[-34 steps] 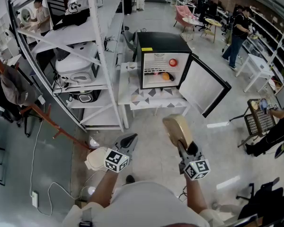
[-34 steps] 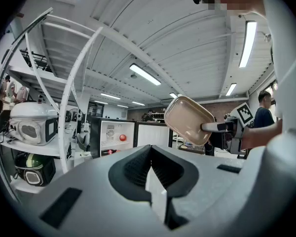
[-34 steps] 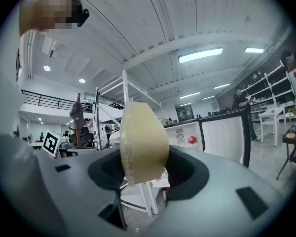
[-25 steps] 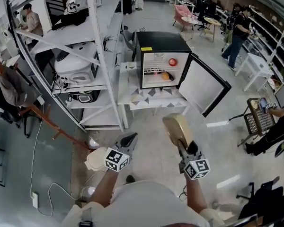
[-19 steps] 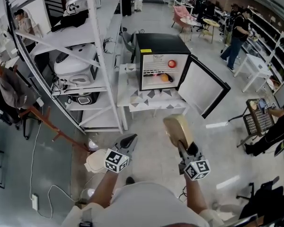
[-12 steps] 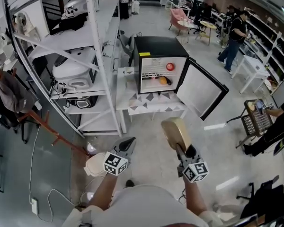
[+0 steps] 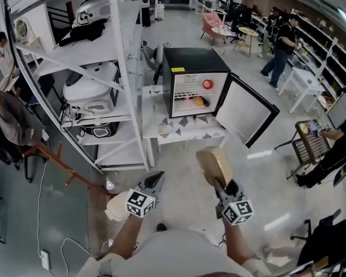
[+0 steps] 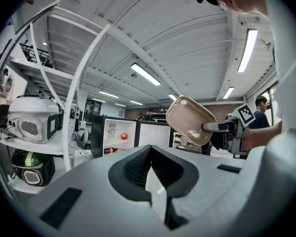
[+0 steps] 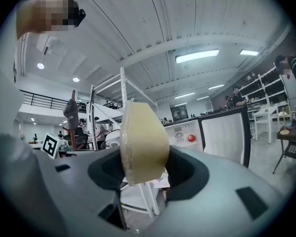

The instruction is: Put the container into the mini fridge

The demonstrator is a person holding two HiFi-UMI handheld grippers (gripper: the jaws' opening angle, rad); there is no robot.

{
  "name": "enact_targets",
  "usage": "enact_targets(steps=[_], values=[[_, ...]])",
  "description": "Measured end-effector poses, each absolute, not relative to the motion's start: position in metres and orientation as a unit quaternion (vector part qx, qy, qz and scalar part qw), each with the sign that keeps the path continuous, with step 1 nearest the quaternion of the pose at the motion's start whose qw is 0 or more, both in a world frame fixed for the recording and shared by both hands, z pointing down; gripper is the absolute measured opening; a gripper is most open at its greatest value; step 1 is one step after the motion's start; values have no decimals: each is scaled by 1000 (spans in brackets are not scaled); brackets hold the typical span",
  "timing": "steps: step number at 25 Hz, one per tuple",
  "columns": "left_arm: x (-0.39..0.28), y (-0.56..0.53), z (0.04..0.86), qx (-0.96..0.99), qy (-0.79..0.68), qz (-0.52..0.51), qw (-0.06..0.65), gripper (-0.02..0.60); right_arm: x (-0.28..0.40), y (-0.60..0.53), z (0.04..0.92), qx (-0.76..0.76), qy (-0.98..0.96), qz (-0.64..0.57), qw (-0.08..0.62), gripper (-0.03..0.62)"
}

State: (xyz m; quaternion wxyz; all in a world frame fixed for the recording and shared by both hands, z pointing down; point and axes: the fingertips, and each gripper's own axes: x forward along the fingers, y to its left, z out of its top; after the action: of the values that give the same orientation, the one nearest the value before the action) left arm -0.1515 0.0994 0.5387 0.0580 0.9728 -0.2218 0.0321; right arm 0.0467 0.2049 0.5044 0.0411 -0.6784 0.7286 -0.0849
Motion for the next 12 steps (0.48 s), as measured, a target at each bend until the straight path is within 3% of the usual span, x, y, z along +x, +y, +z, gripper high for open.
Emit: enact_targets(steps=[12], values=[[-181, 86, 548, 977, -199, 31, 65, 5, 13, 203, 516, -699, 708, -91, 44, 225]])
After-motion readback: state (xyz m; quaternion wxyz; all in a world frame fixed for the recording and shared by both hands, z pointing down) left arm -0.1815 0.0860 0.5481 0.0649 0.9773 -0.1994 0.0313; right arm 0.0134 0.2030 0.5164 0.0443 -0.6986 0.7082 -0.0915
